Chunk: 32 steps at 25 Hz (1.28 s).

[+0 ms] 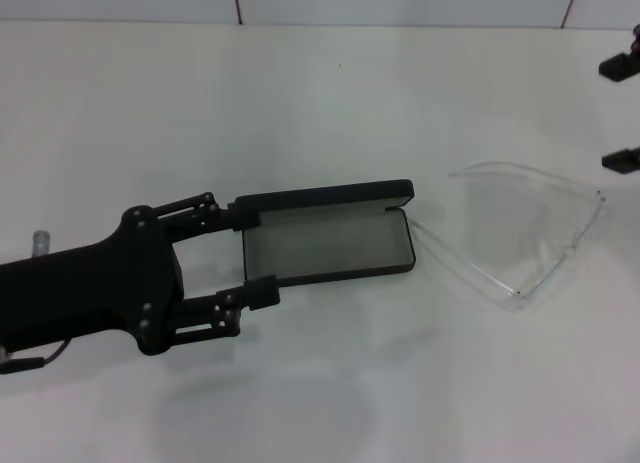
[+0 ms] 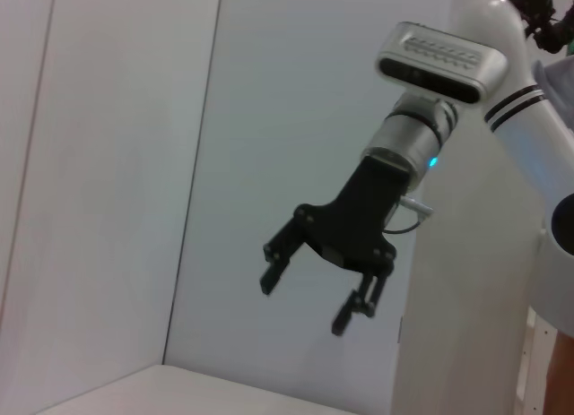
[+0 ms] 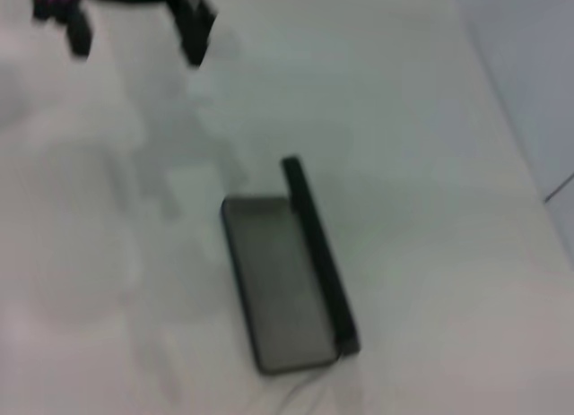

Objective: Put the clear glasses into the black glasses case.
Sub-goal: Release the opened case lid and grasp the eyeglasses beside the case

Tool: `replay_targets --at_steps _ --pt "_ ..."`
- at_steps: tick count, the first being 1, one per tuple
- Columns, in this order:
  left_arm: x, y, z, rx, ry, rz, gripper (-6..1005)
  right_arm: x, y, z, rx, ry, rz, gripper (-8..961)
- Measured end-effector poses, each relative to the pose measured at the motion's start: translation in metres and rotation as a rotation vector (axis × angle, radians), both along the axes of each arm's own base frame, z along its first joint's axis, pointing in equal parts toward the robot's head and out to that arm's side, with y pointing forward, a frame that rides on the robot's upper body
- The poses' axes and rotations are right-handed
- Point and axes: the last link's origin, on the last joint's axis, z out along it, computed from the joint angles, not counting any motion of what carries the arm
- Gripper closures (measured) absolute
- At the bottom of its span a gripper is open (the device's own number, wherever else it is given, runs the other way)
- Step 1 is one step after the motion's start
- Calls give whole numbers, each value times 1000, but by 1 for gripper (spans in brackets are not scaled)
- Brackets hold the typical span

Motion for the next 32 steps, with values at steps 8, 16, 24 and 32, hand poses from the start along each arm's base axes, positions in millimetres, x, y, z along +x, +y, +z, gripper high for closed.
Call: replay_targets --at_steps 8,16,24,32 --pt "-1 2 4 25 -15 13 259 -2 17 -21 -122 -168 -27 173" --pt "3 10 0 49 -51 -2 269 11 37 -47 -248 -305 -12 174" --pt "2 18 1 108 -61 19 279 26 49 -71 -308 -420 28 174" --pt "6 27 0 133 -49 9 288 37 55 -90 -329 -507 68 173"
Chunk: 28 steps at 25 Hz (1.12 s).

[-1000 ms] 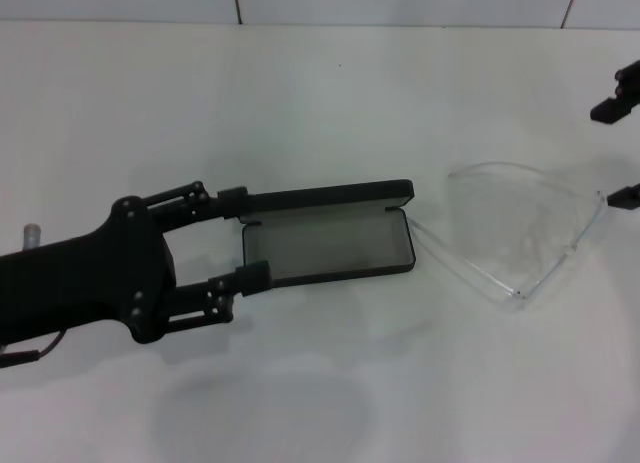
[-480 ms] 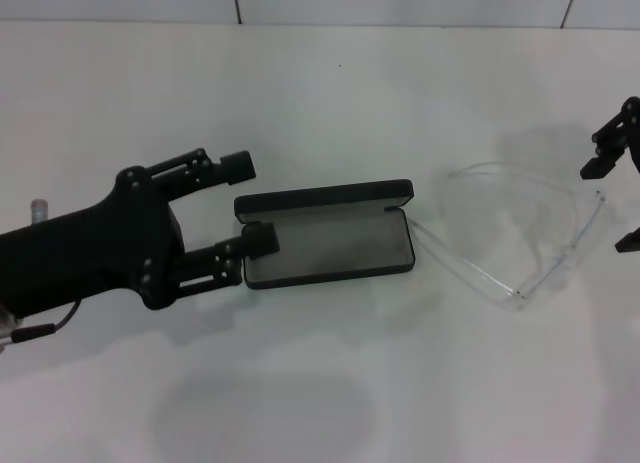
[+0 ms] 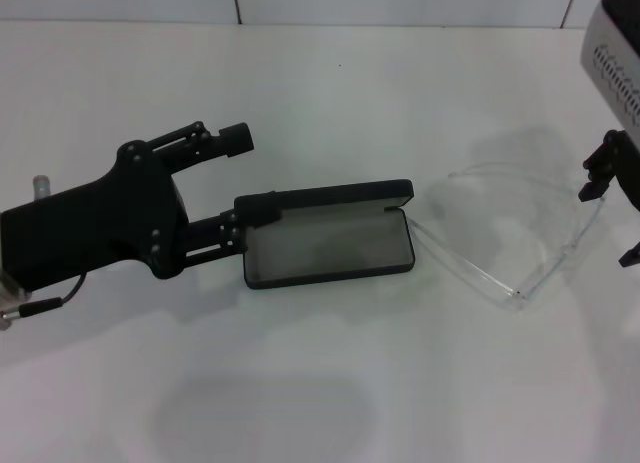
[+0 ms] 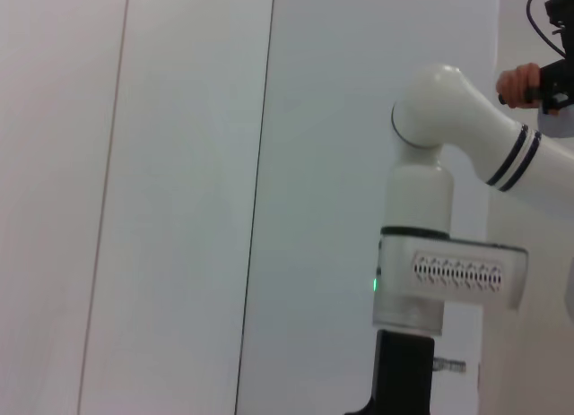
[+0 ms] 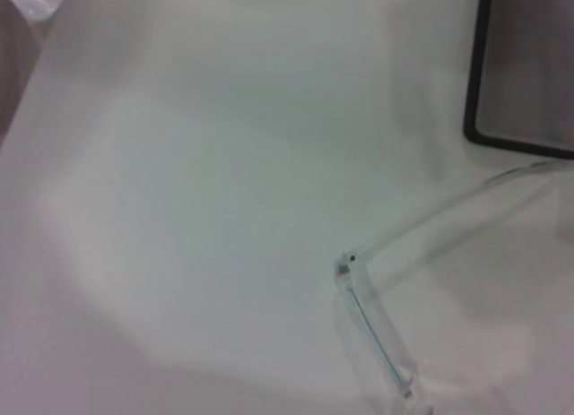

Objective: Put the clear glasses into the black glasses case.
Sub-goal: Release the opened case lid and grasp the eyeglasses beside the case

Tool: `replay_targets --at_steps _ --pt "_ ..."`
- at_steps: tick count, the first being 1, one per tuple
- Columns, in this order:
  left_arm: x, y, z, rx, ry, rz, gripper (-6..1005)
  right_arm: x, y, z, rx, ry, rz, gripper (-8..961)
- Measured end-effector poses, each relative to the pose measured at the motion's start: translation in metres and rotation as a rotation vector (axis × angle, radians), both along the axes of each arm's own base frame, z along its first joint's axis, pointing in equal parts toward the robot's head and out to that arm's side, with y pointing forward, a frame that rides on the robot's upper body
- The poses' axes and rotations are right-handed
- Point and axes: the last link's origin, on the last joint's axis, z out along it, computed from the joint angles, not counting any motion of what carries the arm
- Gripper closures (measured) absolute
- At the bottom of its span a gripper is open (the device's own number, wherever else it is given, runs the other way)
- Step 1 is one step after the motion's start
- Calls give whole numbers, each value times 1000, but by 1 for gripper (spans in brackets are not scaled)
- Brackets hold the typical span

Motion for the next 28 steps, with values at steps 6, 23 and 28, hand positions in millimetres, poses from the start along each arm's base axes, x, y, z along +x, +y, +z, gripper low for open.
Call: replay_targets --at_steps 6,23,28 --pt "2 4 -2 8 -4 -9 296 7 4 -20 -24 -18 30 174" --pt "2 5 -6 8 52 -50 317 21 2 -57 -64 -68 89 188" --pt "1 7 -8 -46 150 -54 323 22 3 -59 -70 -69 82 196"
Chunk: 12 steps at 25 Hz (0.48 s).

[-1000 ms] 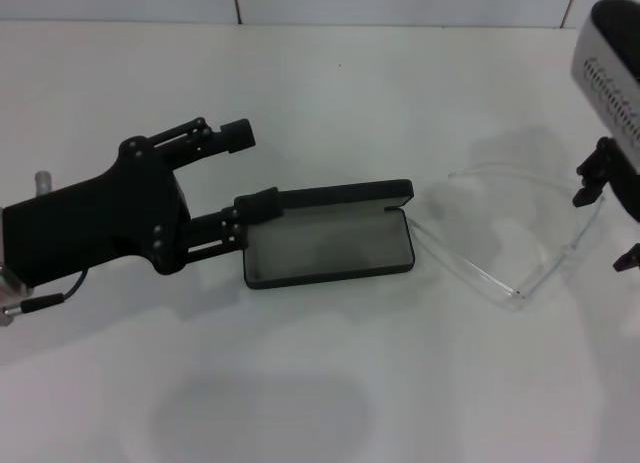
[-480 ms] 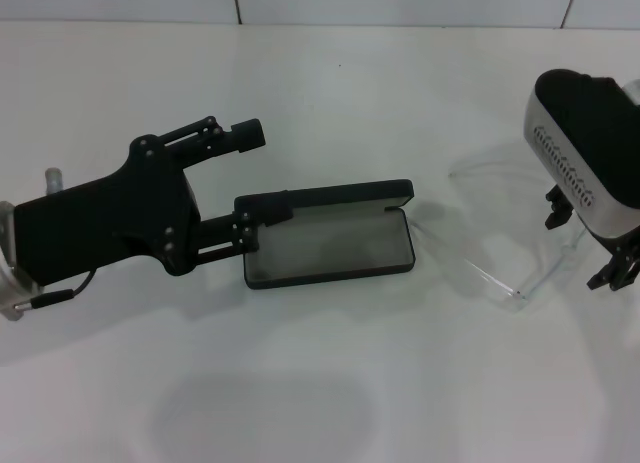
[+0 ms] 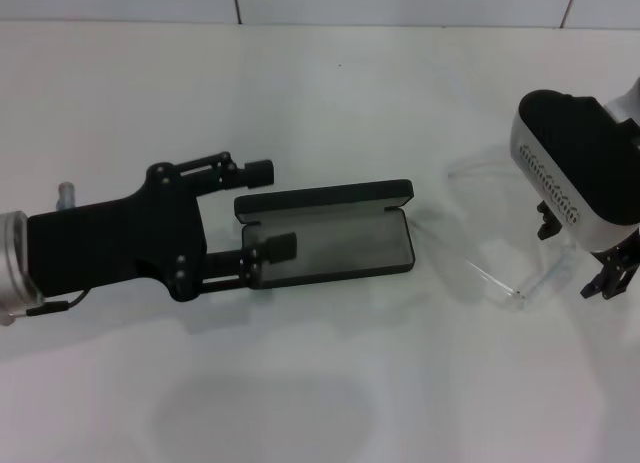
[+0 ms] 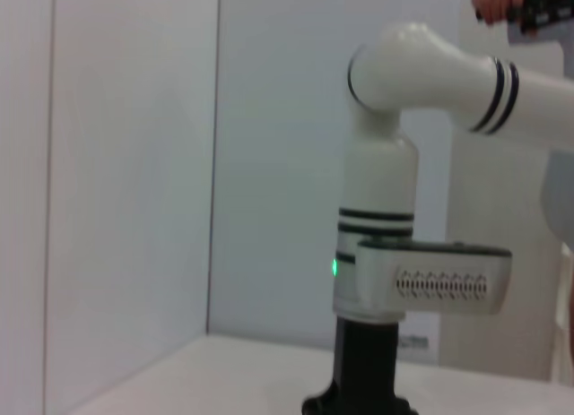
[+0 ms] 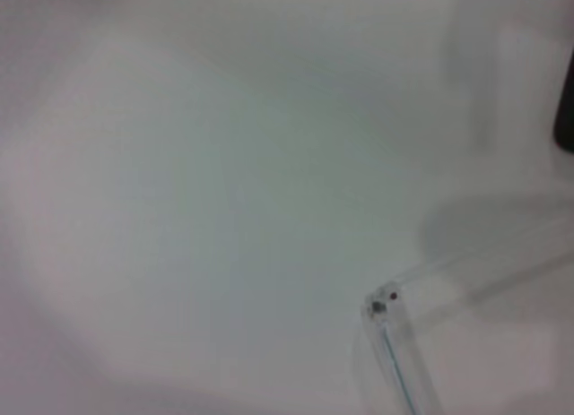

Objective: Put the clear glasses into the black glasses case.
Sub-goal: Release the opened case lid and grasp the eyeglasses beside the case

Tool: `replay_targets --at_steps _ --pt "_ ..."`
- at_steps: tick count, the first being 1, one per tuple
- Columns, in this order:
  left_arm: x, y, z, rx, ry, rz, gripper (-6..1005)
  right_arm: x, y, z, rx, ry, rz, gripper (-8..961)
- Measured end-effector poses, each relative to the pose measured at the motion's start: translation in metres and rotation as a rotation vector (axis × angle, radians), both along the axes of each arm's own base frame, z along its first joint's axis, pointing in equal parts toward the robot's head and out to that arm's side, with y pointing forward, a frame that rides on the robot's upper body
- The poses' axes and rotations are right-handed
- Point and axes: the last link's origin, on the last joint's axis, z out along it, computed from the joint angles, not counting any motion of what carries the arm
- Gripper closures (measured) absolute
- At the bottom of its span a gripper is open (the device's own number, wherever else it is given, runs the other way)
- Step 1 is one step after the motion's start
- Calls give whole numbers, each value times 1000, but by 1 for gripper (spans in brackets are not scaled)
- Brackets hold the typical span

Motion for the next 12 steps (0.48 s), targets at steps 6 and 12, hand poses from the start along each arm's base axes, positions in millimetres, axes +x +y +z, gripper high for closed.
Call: replay_targets --at_steps 6,12 --pt "2 1 0 -38 53 5 331 2 0 0 -4 -12 -10 206" --pt "1 -1 0 -37 50 13 338 1 -1 -2 -13 -23 3 215"
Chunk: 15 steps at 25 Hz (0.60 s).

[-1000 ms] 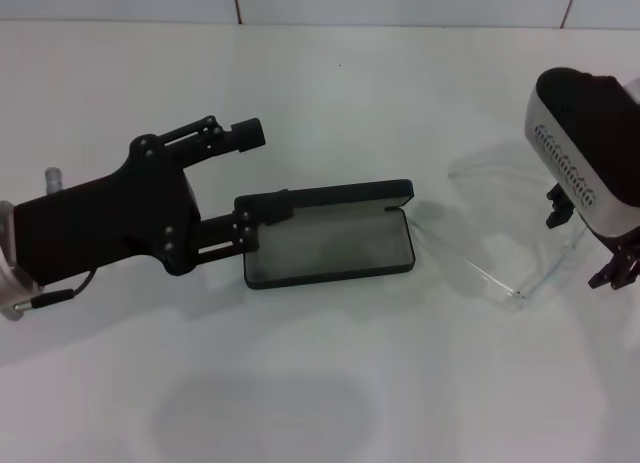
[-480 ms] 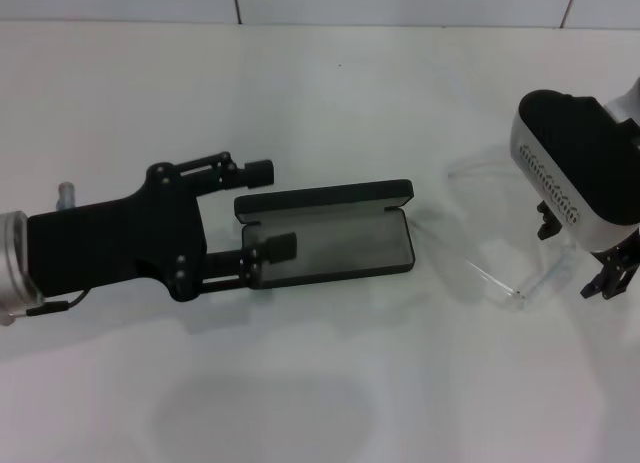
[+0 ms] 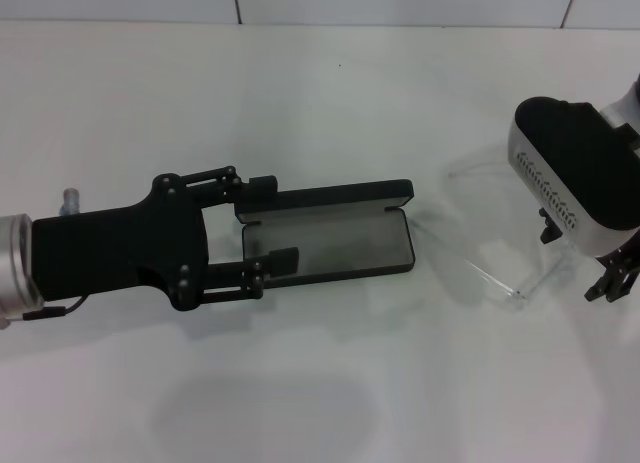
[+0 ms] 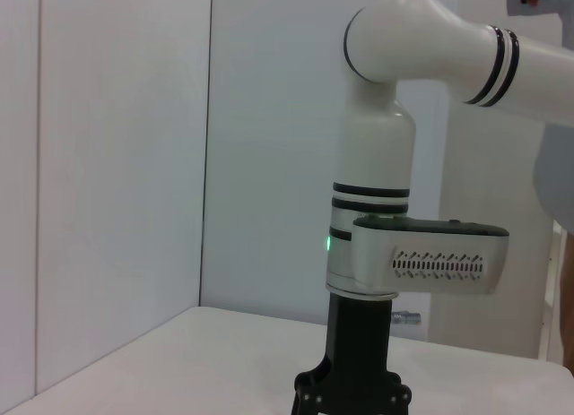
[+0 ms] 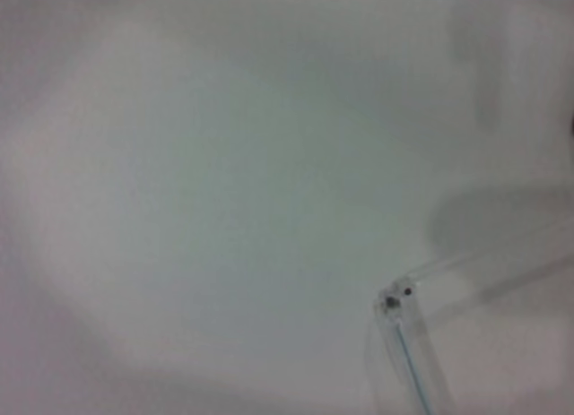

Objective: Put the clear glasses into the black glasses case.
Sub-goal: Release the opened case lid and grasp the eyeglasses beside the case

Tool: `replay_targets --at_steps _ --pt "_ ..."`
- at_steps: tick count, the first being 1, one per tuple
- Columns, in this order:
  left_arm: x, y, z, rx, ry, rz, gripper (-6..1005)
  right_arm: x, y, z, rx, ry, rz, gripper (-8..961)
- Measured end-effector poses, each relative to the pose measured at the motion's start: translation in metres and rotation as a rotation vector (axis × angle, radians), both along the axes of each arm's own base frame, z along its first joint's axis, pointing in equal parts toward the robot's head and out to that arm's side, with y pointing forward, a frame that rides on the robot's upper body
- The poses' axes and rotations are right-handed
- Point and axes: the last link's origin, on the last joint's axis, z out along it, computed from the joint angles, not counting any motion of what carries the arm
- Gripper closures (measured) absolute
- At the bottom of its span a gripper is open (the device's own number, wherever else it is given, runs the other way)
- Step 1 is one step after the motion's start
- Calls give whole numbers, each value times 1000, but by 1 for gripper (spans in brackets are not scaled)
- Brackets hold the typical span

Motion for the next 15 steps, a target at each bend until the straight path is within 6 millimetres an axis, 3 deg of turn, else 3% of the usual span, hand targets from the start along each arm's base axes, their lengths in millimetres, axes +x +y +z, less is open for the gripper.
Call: replay_targets --at_steps 6,11,15 --pt "0 0 0 1 -3 2 345 1 -1 -1 -4 -6 2 225" --pt "0 -1 0 1 -4 4 352 2 1 -2 13 0 -2 455" --pt "0 -1 0 1 -5 4 357 7 2 -6 16 -8 5 491"
